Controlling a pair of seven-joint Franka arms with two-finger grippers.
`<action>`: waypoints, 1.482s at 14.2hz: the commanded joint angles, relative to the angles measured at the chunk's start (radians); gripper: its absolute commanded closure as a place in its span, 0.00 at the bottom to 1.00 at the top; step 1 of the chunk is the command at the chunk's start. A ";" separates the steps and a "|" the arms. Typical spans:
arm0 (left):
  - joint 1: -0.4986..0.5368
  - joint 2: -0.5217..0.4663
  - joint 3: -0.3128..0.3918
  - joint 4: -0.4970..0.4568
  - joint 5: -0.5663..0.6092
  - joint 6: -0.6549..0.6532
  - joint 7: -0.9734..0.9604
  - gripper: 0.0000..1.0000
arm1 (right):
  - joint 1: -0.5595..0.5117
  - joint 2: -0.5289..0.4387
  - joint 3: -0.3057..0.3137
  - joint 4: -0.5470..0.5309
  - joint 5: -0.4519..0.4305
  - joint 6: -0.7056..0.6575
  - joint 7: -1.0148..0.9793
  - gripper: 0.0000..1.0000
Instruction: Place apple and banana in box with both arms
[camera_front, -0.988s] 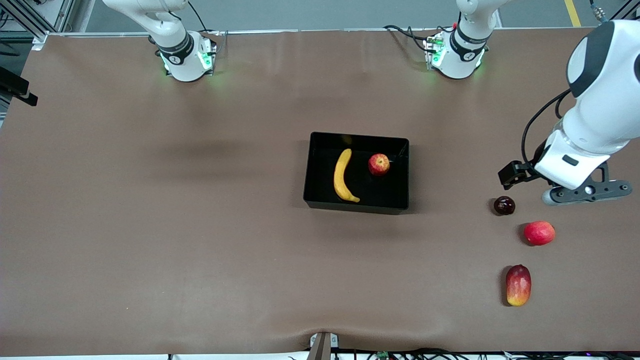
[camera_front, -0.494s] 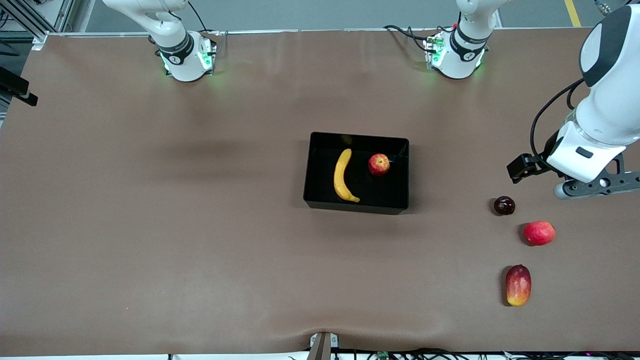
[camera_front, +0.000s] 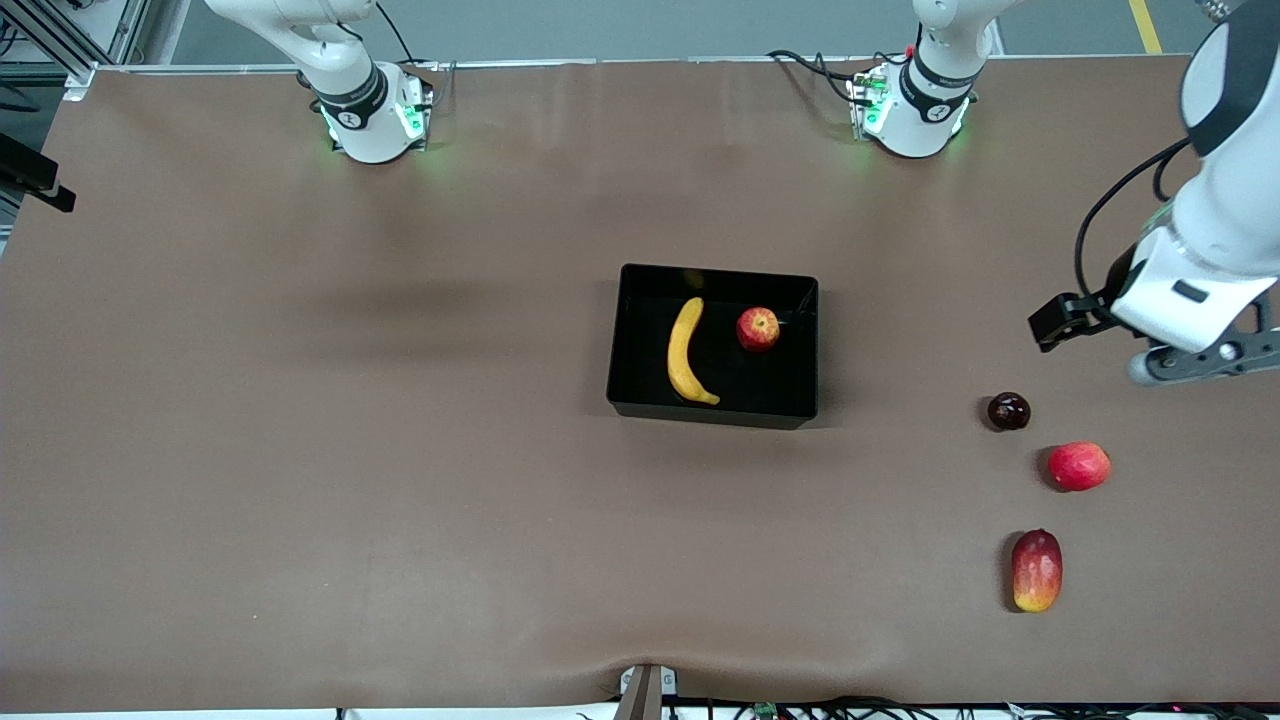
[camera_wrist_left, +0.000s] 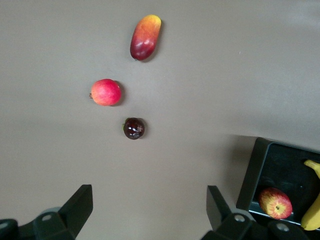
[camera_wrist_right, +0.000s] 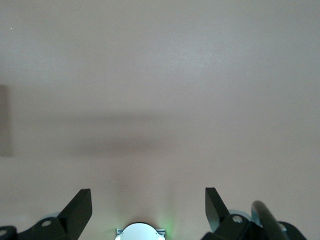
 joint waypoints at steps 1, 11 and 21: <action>-0.102 -0.094 0.142 -0.020 -0.101 -0.016 0.056 0.00 | -0.010 -0.013 0.019 -0.002 0.006 -0.006 0.004 0.00; -0.449 -0.338 0.637 -0.227 -0.302 -0.002 0.350 0.00 | -0.016 0.021 0.020 0.076 0.006 -0.012 -0.004 0.00; -0.472 -0.368 0.657 -0.221 -0.244 -0.020 0.283 0.00 | -0.007 0.016 0.022 0.098 0.008 -0.018 0.004 0.00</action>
